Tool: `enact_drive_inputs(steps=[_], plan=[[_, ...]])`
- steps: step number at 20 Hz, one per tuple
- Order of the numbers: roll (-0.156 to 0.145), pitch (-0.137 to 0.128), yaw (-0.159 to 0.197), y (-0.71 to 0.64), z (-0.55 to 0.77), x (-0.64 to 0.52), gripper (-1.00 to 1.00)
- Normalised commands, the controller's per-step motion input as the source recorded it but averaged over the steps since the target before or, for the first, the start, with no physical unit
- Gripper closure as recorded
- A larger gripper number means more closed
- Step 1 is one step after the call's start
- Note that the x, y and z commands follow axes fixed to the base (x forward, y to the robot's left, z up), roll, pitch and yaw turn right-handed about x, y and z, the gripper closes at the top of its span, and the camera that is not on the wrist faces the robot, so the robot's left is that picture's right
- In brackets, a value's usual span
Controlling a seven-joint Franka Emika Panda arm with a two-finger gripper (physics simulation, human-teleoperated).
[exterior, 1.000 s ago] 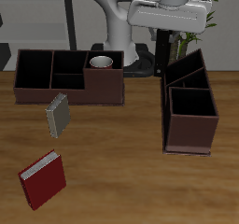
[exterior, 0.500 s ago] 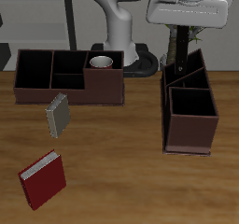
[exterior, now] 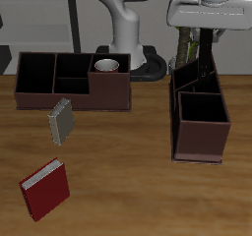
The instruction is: Place the red mug into the back desk caddy's right compartment and place the black book into the left desk caddy's right compartment
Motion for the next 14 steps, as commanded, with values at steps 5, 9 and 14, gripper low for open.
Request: enact_drive_inputs(steps=[5, 9, 14], plan=[[-0.008, 0.052, -0.005, 0.23, -0.23, 0.27, 1.00], [0.021, 0.058, 0.011, 0.05, -0.29, 0.10, 1.00], [0.021, 0.053, 0.013, 0.05, -0.27, -0.01, 1.00]])
